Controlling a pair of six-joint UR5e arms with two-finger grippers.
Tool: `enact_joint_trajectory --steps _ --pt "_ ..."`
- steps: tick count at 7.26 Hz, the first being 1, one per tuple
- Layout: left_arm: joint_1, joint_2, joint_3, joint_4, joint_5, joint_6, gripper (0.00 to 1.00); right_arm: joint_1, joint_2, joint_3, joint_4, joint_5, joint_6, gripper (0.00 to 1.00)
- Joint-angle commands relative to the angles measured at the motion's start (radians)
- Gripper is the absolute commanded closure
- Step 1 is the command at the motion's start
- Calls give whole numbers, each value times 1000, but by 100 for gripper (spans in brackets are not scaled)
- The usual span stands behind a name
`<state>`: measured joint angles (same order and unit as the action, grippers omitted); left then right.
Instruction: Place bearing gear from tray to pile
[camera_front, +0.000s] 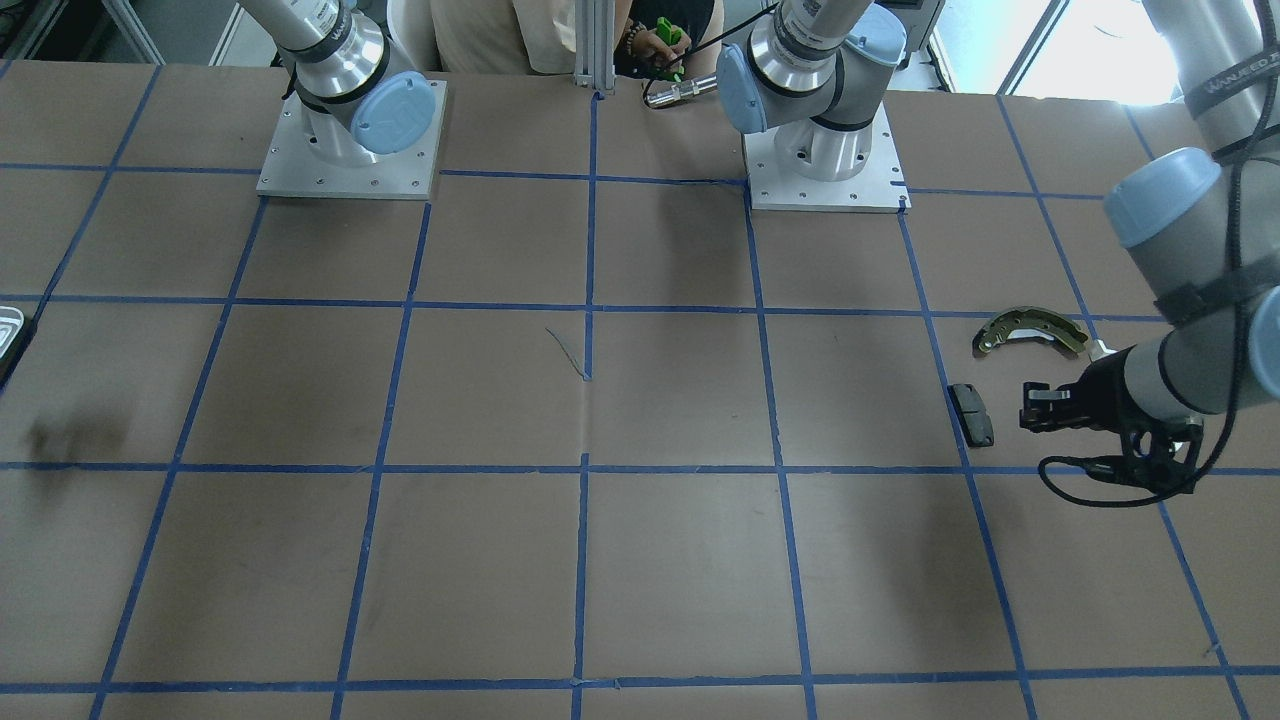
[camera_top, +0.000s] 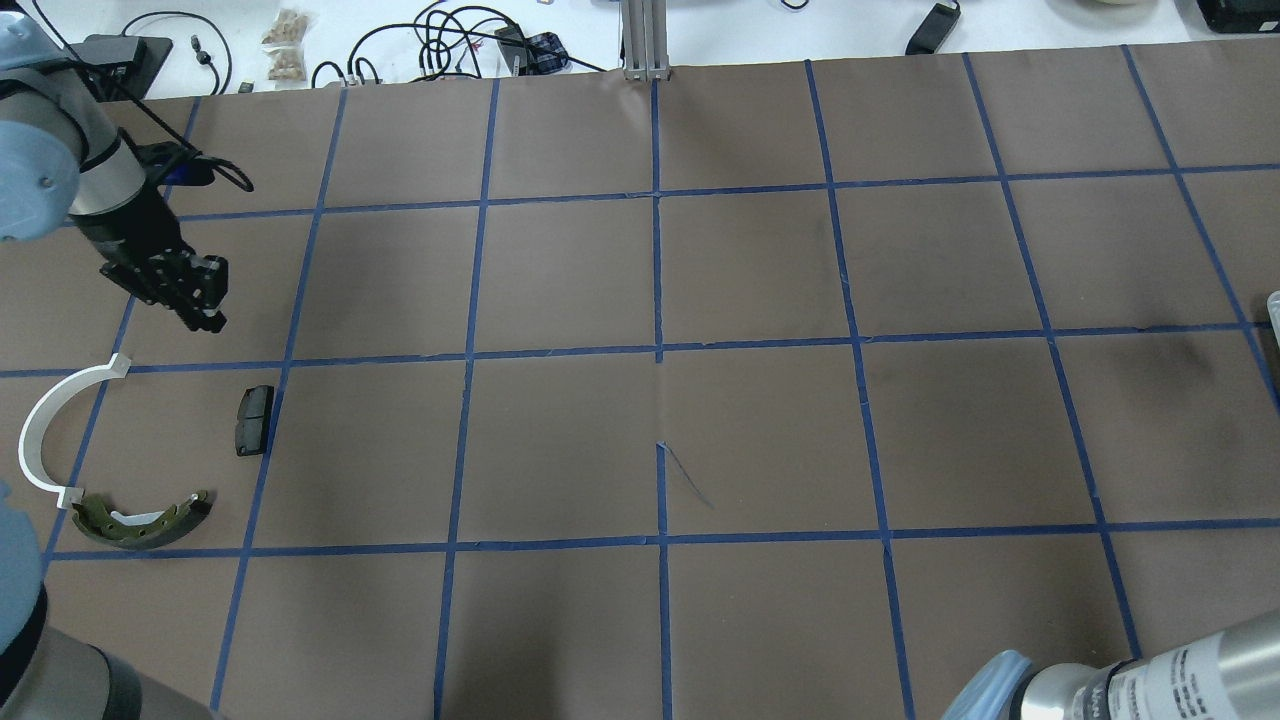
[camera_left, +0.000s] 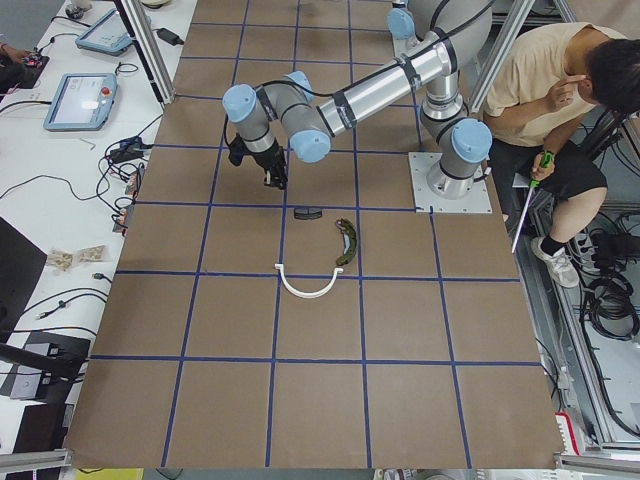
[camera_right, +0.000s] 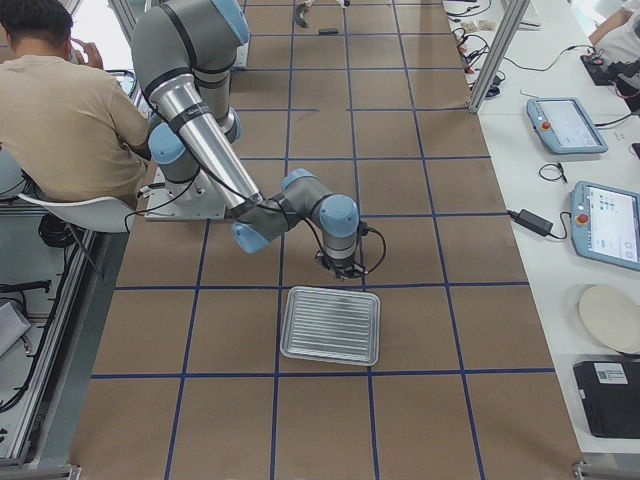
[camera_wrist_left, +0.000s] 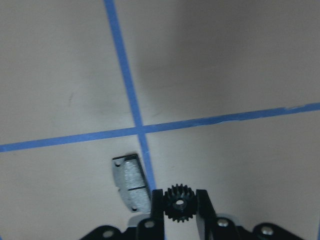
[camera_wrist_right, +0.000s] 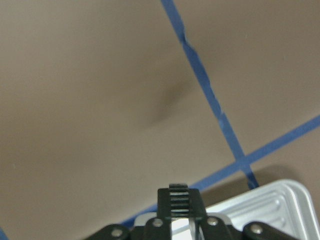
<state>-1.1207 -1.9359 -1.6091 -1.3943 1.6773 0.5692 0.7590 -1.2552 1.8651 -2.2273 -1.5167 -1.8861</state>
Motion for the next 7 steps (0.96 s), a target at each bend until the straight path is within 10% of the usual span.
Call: enact_joint_trajectory --steps 1,7 --pt "94 -5 -81 102 7 111 100 240 -107 93 9 4 411 100" --pt "153 -14 -319 391 5 139 100 1075 -38 43 -6 3 1881 100"
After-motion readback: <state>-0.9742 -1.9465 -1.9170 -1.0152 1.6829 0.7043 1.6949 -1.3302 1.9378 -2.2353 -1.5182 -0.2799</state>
